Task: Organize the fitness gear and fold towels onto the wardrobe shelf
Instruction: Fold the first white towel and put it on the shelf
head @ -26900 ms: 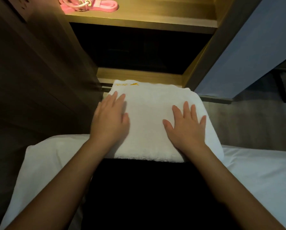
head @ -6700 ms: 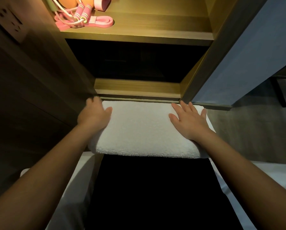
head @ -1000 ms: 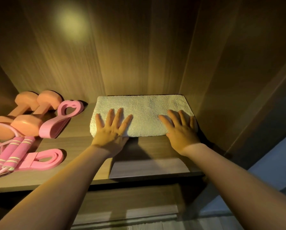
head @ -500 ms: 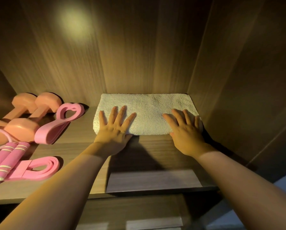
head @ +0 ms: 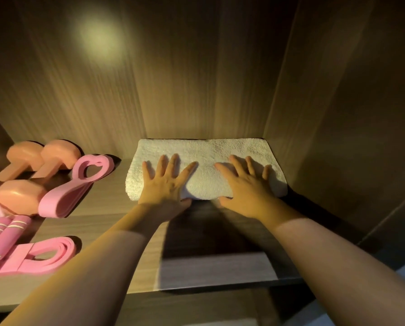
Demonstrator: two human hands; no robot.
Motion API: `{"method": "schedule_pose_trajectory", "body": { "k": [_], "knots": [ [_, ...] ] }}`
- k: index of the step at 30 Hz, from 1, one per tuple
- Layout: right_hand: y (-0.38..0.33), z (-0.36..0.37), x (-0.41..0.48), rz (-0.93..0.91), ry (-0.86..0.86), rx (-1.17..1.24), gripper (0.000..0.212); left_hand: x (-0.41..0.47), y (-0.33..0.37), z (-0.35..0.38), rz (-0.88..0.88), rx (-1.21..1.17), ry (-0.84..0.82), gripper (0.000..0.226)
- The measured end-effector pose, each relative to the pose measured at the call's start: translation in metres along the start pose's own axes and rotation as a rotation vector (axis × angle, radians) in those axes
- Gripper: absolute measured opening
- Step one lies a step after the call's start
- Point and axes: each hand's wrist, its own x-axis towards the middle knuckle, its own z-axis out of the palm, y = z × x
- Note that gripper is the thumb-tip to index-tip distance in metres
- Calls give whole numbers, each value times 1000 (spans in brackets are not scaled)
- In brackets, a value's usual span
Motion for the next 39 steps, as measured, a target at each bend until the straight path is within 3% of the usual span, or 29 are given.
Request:
{"method": "schedule_pose_trajectory", "body": {
  "k": [4, 7, 9, 11, 15, 20, 24, 27, 30, 33, 39],
  "knots": [
    [8, -6, 2, 22, -76, -34, 88, -10, -16, -9, -62, 104, 34, 93],
    [10, -22, 21, 75, -190, 134, 86, 1, -23, -25, -118, 29, -65, 90],
    [3, -26, 36, 60, -132, 258, 68, 20, -17, -31, -87, -59, -73, 72],
    [-7, -23, 44, 26, -56, 232, 54, 34, -5, -29, -54, -83, -78, 58],
    [-11, -6, 54, 34, -3, 134, 45, 49, -3, -10, -92, -67, -76, 55],
    [12, -13, 56, 148, -84, 102, 52, 52, -23, -6, -251, -100, -127, 58],
    [30, -17, 43, 219, -76, 42, 54, 46, -38, -9, -394, -179, -211, 64],
    [27, -17, 40, 249, -10, 35, 64, 39, -38, -15, -475, -152, -168, 67],
    [13, -8, 28, 291, 107, 80, 59, 21, -22, -13, -338, -126, 52, 64],
    [-4, 13, -1, 184, 227, 96, 59, -4, 0, -3, -107, -135, 175, 68],
    [0, 21, 4, 162, 227, 114, 53, 3, 7, 7, -122, -69, 204, 63]
  ]
}}
